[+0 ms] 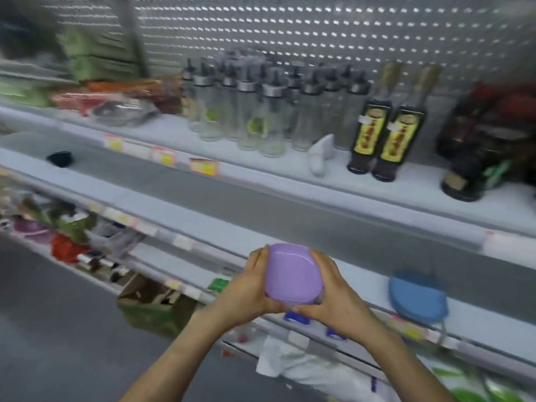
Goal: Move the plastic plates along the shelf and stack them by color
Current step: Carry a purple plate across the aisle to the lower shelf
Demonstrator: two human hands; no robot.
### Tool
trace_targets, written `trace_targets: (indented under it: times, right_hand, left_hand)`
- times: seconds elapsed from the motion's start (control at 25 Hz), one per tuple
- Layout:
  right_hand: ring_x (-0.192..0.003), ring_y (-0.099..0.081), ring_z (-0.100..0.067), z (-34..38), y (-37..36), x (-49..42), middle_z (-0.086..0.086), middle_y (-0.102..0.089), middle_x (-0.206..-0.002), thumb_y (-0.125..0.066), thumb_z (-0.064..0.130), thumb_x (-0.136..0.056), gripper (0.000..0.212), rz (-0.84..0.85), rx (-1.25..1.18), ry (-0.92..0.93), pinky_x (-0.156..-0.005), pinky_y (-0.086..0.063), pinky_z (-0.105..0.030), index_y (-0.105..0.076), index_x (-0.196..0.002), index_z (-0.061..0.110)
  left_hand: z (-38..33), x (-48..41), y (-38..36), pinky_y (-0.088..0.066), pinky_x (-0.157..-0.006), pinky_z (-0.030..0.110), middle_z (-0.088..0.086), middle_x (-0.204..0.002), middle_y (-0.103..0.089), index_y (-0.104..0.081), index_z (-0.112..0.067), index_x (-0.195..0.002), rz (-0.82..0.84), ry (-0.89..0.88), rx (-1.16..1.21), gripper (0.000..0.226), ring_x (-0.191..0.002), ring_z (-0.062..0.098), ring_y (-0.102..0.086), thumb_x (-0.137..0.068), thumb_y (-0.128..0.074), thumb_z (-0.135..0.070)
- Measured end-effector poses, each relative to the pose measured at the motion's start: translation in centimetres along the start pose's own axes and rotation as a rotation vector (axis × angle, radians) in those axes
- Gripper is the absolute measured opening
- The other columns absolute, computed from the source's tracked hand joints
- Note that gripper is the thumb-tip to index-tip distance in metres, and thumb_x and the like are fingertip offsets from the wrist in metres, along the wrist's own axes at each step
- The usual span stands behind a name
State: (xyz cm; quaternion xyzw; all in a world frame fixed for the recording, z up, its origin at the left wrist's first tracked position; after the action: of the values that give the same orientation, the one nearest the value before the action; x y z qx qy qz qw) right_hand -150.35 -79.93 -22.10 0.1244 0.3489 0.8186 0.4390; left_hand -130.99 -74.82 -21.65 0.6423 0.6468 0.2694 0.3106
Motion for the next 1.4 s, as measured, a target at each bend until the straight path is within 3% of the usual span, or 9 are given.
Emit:
trace_targets:
  times: [0.12, 0.24, 0.4, 0.52, 0.68, 0.84, 1.0, 1.16, 1.4]
  right_hand:
    - [-0.14, -0.034, 0.004, -4.9, 3.3, 1.8, 0.025, -0.023, -0.157, -0.088, 0.058, -0.069, 0.113, -0.051, -0.003, -0.096, -0.102, -0.047, -0.022, -0.015, -0.155, 0.052]
    - [-0.136, -0.036, 0.009, -8.8, 5.6, 2.9, 0.03, -0.023, -0.153, -0.085, 0.062, -0.069, 0.107, -0.069, 0.028, -0.177, -0.1, -0.045, -0.018, -0.012, -0.148, 0.063]
    - [-0.137, -0.04, 0.0, -12.9, 7.5, 2.4, 0.016, -0.038, -0.149, -0.084, 0.072, -0.065, 0.11, -0.117, 0.098, -0.252, -0.111, -0.044, -0.033, -0.023, -0.153, 0.047]
    - [-0.137, -0.039, -0.008, -15.9, 8.1, 1.7, 0.009, -0.035, -0.151, -0.081, 0.074, -0.064, 0.116, -0.114, 0.155, -0.331, -0.113, -0.043, -0.036, -0.016, -0.156, 0.046]
    - [-0.132, -0.041, -0.021, -19.6, 8.2, 0.4, -0.001, -0.041, -0.147, -0.071, 0.08, -0.065, 0.122, -0.054, 0.361, -0.426, -0.108, -0.038, -0.038, -0.004, -0.159, 0.04]
    - [-0.147, -0.025, -0.026, -21.7, 7.8, -0.4, -0.001, -0.031, -0.157, -0.064, 0.089, -0.063, 0.128, -0.042, 0.448, -0.425, -0.118, -0.029, -0.041, -0.003, -0.161, 0.034]
    - [-0.155, -0.011, -0.024, -23.3, 6.7, -0.4, 0.002, -0.016, -0.166, -0.073, 0.08, -0.066, 0.13, -0.005, 0.374, -0.416, -0.126, -0.019, -0.04, 0.001, -0.162, 0.031]
    - [-0.155, -0.012, -0.022, -24.5, 6.5, -0.1, 0.002, -0.014, -0.166, -0.073, 0.077, -0.069, 0.129, -0.005, 0.373, -0.424, -0.126, -0.023, -0.041, 0.002, -0.163, 0.029]
    - [-0.153, -0.018, -0.021, -24.8, 6.9, 0.0, 0.002, -0.018, -0.166, -0.068, 0.078, -0.069, 0.125, -0.015, 0.372, -0.413, -0.125, -0.026, -0.041, -0.002, -0.163, 0.03]
  left_hand:
    - [-2.3, -4.7, -5.8, -0.045, -0.101, 0.027, -0.008, -0.153, -0.019, -0.009, -0.017, -0.161, 0.104, -0.071, 0.045, 0.128, -0.134, 0.015, -0.044, -0.067, -0.091, -0.043]
    - [-4.0, -8.3, -10.4, -0.047, -0.101, 0.025, -0.014, -0.148, -0.026, -0.022, -0.032, -0.155, 0.181, -0.142, 0.12, 0.116, -0.131, 0.005, -0.045, -0.064, -0.092, -0.045]
    - [-4.8, -12.4, -13.9, -0.05, -0.098, 0.028, -0.014, -0.151, -0.029, -0.025, -0.036, -0.155, 0.232, -0.179, 0.116, 0.12, -0.128, 0.004, -0.049, -0.058, -0.091, -0.061]
    - [-5.6, -15.0, -15.7, -0.047, -0.094, 0.025, -0.009, -0.151, -0.028, -0.023, -0.033, -0.156, 0.271, -0.227, 0.087, 0.115, -0.126, 0.009, -0.051, -0.065, -0.089, -0.055]
    - [-5.1, -17.5, -18.0, -0.048, -0.105, 0.033, -0.006, -0.155, -0.029, -0.022, -0.035, -0.158, 0.294, -0.267, 0.047, 0.111, -0.14, 0.004, -0.032, -0.069, -0.083, -0.061]
    - [-3.8, -18.5, -19.8, -0.046, -0.105, 0.029, -0.008, -0.155, -0.029, -0.02, -0.036, -0.158, 0.31, -0.222, 0.059, 0.112, -0.131, -0.003, -0.034, -0.07, -0.08, -0.067]
    - [-2.8, -18.5, -21.4, -0.042, -0.1, 0.02, -0.005, -0.153, -0.029, -0.021, -0.032, -0.158, 0.321, -0.16, 0.061, 0.113, -0.131, 0.011, -0.048, -0.07, -0.084, -0.061]
    - [-2.7, -18.6, -22.6, -0.043, -0.103, 0.021, 0.0, -0.155, -0.027, -0.021, -0.027, -0.159, 0.315, -0.162, 0.055, 0.11, -0.134, 0.013, -0.046, -0.074, -0.086, -0.051]
    - [-3.2, -18.9, -23.0, -0.041, -0.089, 0.016, 0.002, -0.158, -0.022, -0.018, -0.025, -0.16, 0.313, -0.159, 0.05, 0.11, -0.129, 0.019, -0.053, -0.076, -0.086, -0.044]
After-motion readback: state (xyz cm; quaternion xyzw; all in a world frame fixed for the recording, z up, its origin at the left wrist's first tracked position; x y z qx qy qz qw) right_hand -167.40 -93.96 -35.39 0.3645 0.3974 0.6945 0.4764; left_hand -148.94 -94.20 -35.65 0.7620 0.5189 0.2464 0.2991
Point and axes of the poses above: each hand's wrist, its own x-axis away from the middle knuckle, its own y-axis out of the back of the hand, z = x × y, the point moved 6 cm from there along -x, towards the middle knuckle
